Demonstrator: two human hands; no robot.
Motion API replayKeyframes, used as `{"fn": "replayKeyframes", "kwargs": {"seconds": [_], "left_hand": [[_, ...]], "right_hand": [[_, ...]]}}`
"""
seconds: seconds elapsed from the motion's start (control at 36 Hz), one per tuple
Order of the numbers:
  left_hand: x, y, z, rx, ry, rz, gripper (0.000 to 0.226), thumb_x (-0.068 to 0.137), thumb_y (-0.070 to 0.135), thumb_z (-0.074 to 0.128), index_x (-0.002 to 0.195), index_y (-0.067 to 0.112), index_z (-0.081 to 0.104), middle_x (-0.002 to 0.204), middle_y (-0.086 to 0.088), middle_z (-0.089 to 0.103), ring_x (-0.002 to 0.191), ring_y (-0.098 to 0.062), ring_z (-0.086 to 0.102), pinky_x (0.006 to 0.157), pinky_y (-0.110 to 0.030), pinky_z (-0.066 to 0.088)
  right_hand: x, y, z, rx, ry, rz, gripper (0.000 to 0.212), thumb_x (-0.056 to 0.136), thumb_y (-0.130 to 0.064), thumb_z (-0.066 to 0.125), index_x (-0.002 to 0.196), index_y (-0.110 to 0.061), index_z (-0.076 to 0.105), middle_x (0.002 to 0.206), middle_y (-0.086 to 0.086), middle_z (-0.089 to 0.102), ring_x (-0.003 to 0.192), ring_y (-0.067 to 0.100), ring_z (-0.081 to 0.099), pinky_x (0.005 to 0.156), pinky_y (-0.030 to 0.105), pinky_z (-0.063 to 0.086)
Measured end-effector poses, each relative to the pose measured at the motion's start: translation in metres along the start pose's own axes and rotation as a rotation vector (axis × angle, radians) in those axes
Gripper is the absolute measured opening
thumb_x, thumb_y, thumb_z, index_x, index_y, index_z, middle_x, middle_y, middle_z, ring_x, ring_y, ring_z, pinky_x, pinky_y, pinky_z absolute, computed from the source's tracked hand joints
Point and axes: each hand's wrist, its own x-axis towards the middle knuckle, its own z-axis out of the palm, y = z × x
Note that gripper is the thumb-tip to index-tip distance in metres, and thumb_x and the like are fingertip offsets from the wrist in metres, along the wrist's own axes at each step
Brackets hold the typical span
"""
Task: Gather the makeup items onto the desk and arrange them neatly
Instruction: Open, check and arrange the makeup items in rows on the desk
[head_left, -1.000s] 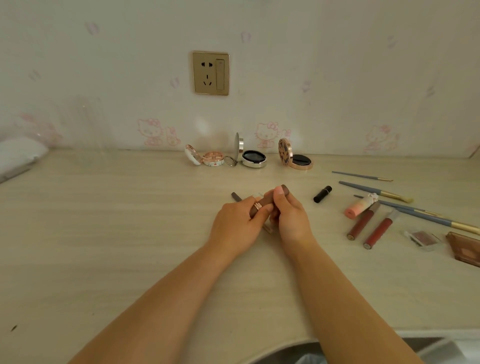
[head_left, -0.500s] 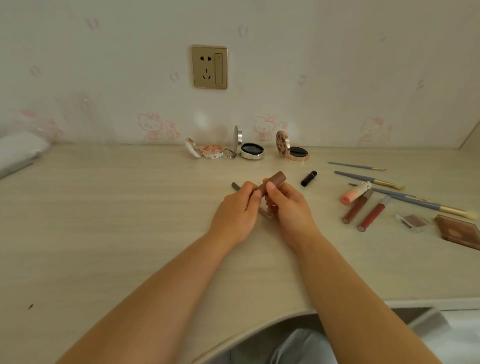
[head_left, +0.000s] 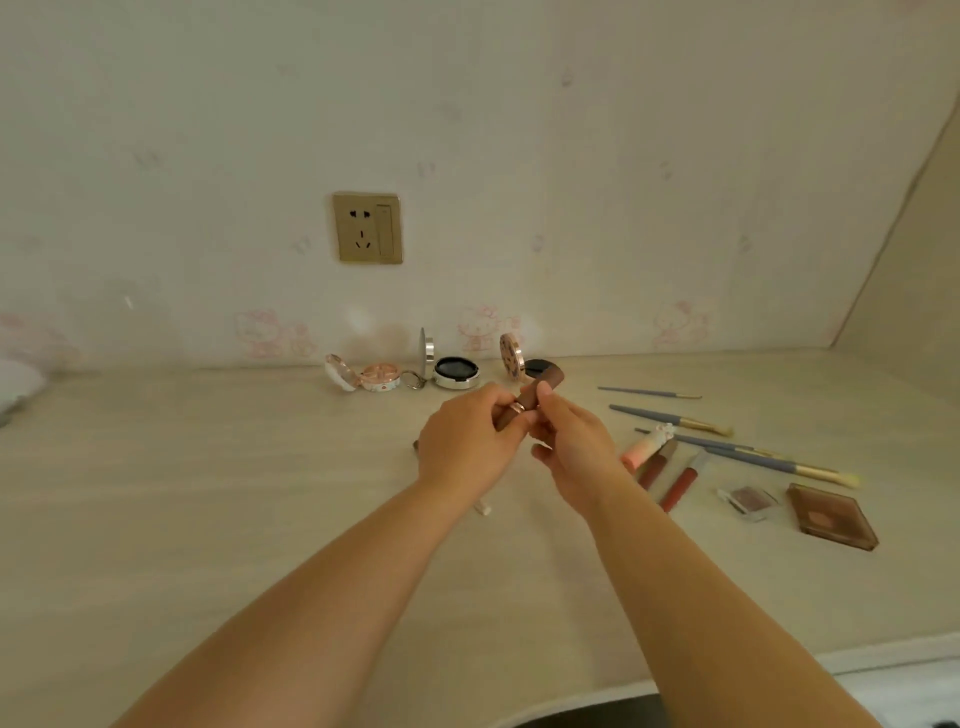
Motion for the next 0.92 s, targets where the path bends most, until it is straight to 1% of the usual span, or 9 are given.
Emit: {"fn": "replayKeyframes", "kwargs": {"seconds": [0.14,0.22,0.28,0.36,0.5,0.64,0.69,0.81,0.92], "left_hand": [[0.041,0.028,0.016,0.072,-0.082,0.052,0.033,0.085,0.05,0.058,0.106,0.025,0.064,0.1,0.005,0.068,0.094,-0.017,0.062,0.075,-0.034,0.051],[0.066,0.041,0.029,0.05,-0.155,0.035,0.036,0.085,0.051,0.057,0.107,0.023,0.063,0.103,0.004,0.068,0.098,-0.017,0.061,0.081,-0.035,0.05],[0.082,0.047,0.038,0.036,-0.182,0.024,0.034,0.085,0.051,0.057,0.103,0.023,0.063,0.097,0.005,0.069,0.095,-0.018,0.062,0.083,-0.035,0.049],[0.107,0.057,0.05,0.023,-0.22,-0.001,0.03,0.084,0.052,0.057,0.097,0.026,0.062,0.089,0.007,0.067,0.088,-0.017,0.061,0.078,-0.033,0.046],[0.143,0.056,0.076,0.129,-0.299,-0.018,0.021,0.087,0.048,0.055,0.094,0.03,0.061,0.089,0.007,0.067,0.089,-0.019,0.06,0.093,-0.045,0.043],[0.176,0.05,0.104,0.123,-0.274,-0.04,0.025,0.091,0.042,0.052,0.106,0.023,0.059,0.1,0.001,0.066,0.091,-0.023,0.061,0.076,-0.033,0.048],[0.188,0.048,0.114,0.095,-0.276,-0.05,0.024,0.09,0.038,0.056,0.105,0.019,0.058,0.101,-0.001,0.066,0.092,-0.023,0.061,0.076,-0.034,0.048],[0.208,0.039,0.134,0.068,-0.286,-0.08,0.018,0.086,0.031,0.062,0.09,0.015,0.054,0.093,-0.003,0.065,0.083,-0.023,0.06,0.07,-0.031,0.046],[0.223,0.028,0.149,0.082,-0.298,-0.093,0.02,0.083,0.031,0.066,0.08,0.018,0.051,0.085,-0.001,0.061,0.079,-0.02,0.057,0.068,-0.029,0.044]], "right_hand": [[0.031,-0.028,-0.028,-0.048,0.066,0.027,0.022,0.094,-0.034,0.052,0.081,-0.02,0.065,0.069,-0.006,0.054,0.07,0.009,0.048,0.069,0.025,0.038],[0.054,-0.04,-0.044,-0.09,0.087,0.034,0.024,0.093,-0.036,0.053,0.078,-0.021,0.064,0.071,-0.006,0.054,0.07,0.01,0.048,0.068,0.025,0.039],[0.07,-0.049,-0.054,-0.101,0.097,0.031,0.024,0.093,-0.035,0.053,0.077,-0.02,0.063,0.071,-0.006,0.054,0.069,0.01,0.047,0.065,0.024,0.039],[0.095,-0.06,-0.068,-0.144,0.12,0.001,0.026,0.094,-0.034,0.051,0.075,-0.018,0.062,0.072,-0.005,0.054,0.068,0.01,0.048,0.064,0.024,0.039],[0.139,-0.068,-0.097,-0.151,0.227,0.023,0.03,0.096,-0.033,0.048,0.074,-0.016,0.06,0.074,-0.002,0.052,0.066,0.012,0.047,0.061,0.024,0.038],[0.185,-0.069,-0.114,-0.207,0.26,-0.01,0.024,0.098,-0.029,0.042,0.086,-0.014,0.057,0.073,-0.001,0.054,0.066,0.011,0.05,0.063,0.024,0.04],[0.201,-0.069,-0.115,-0.312,0.276,-0.067,0.022,0.098,-0.028,0.041,0.088,-0.014,0.054,0.073,-0.001,0.055,0.067,0.011,0.051,0.062,0.024,0.04],[0.225,-0.056,-0.117,-0.569,0.253,-0.138,0.018,0.097,-0.026,0.042,0.098,-0.012,0.053,0.08,-0.003,0.058,0.08,0.016,0.054,0.062,0.024,0.038],[0.24,-0.036,-0.121,-0.785,0.212,-0.066,0.024,0.098,-0.025,0.04,0.109,-0.007,0.052,0.105,0.007,0.06,0.093,0.022,0.056,0.073,0.029,0.041]]}}
